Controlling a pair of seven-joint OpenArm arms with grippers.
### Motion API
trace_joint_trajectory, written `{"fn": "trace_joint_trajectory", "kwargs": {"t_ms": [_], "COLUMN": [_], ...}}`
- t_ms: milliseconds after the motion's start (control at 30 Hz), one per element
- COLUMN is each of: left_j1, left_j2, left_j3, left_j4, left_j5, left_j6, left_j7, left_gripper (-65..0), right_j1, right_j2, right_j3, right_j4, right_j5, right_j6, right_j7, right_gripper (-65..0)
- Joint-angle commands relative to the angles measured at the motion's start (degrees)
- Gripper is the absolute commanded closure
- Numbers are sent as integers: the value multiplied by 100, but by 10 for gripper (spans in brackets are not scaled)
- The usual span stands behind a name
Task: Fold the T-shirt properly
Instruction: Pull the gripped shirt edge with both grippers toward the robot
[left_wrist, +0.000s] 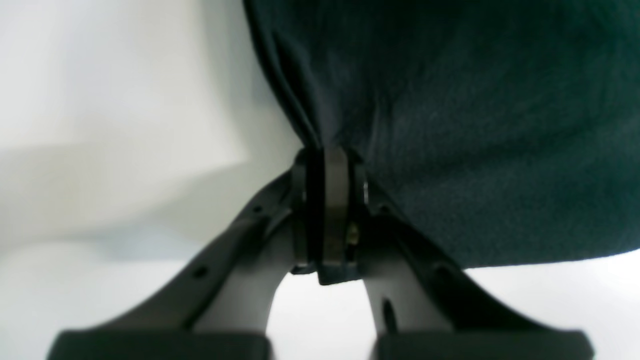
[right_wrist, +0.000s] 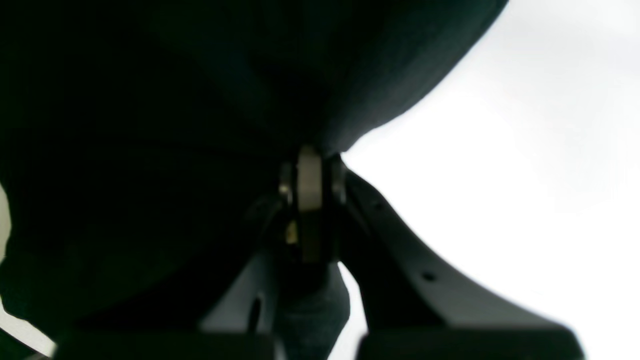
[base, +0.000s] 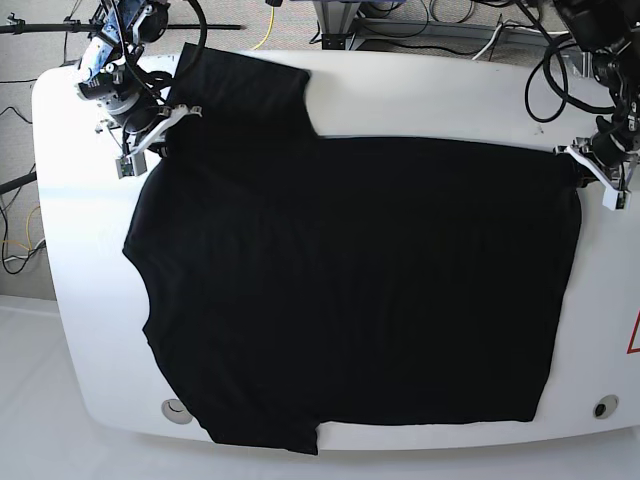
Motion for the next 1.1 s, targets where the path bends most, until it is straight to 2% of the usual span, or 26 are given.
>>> {"fn": "trace_joint_trajectory", "kwargs": {"t_ms": [0,100,400,567,900,1067], "left_j1": [82,249,408,531,812,873], "left_j2": [-129,-129,-68,64,73,82], "left_j3": [-32,-41,-304,-559,-638,-647], "left_j4": [431,730,1266,1363,1460,1460], "left_j5": [-301,-459,-653,-670,-679,-679], "left_j6": [-10,-10,-10,-10,-10,-10], "left_j7": [-181,-102,610,663,672,672], "left_gripper": [-3,-3,-3,-3,-3,-3], "right_j1": [-97,-238,-730,-941,-1196,-1161], "right_j2": [62,62,36,27,18,-26], "right_j3": [31,22,13,31,48,426], "right_j4": [307,483,1019,1054,1063,1063], "right_j5": [71,98,115,115,124,634], "right_j6": [-7,-7,-7,-7,-7,-7], "right_j7": [126,126,126,135,161,205], "right_gripper": [0,0,0,0,0,0]}}
